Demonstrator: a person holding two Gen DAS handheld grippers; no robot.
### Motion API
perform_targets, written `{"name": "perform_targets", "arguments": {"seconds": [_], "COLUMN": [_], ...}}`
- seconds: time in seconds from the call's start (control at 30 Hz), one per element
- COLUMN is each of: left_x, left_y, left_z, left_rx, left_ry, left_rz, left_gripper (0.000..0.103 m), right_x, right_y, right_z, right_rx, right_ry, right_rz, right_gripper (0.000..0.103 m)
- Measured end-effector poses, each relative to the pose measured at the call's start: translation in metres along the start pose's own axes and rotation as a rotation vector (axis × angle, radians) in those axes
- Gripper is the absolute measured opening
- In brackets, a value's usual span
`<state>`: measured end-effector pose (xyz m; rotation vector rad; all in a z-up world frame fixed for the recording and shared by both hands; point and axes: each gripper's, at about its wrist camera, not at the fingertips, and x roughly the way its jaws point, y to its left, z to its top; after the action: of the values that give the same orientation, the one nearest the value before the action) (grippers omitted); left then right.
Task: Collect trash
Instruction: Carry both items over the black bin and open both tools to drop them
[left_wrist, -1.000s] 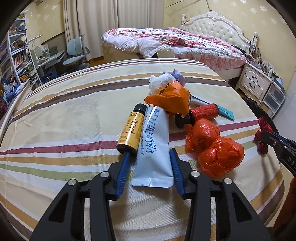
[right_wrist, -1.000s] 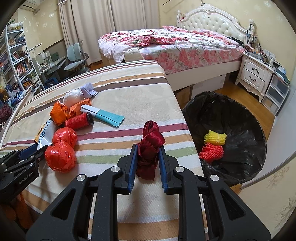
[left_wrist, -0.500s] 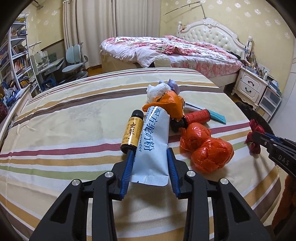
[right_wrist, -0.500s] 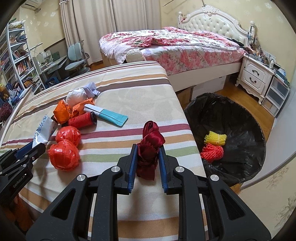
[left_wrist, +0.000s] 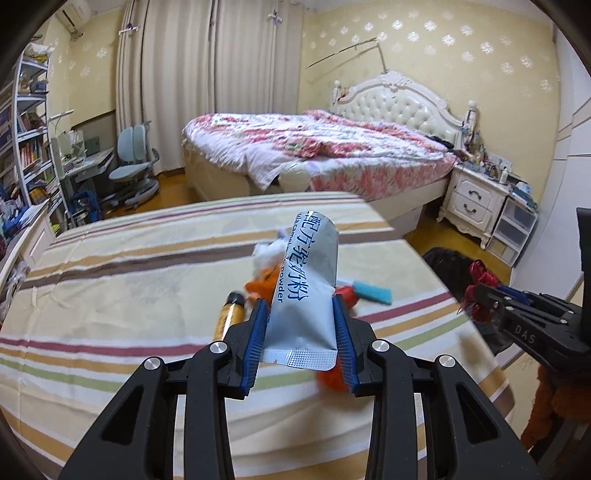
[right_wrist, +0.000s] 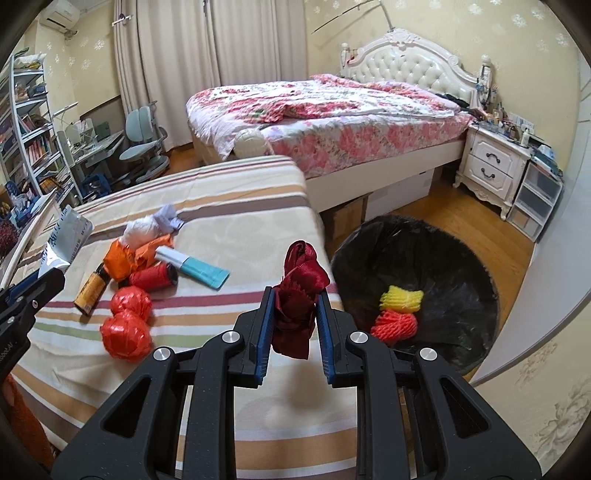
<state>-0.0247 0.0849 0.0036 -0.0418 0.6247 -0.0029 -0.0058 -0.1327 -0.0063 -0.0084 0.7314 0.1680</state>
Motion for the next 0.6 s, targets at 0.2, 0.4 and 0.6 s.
{"name": "perform_targets", "arguments": {"seconds": [0.2,0.4,0.6], "left_x": [0.013,0.039,0.064], "left_y": [-0.037,-0.075,-0.11], "left_z": [0.019,0.03,0.033], "left_rx": [0.032,0.067,0.108], "left_ry": [-0.042,-0.031,-0.01], "left_rz": [-0.062,-0.113,-0.144], "left_gripper": [0.036,0.036,0.036], "right_x": [0.0,0.005,0.016], "right_y": [-0.034,-0.07,-0.103], "right_z": [0.01,0.016,0.018], "right_rx": [0.044,0.083,0.119], "right_ry": [-0.022,-0.032,-0.019], "right_rz": [-0.07,-0.127,-0.165], "right_gripper": [0.022,0.022,0.022]}}
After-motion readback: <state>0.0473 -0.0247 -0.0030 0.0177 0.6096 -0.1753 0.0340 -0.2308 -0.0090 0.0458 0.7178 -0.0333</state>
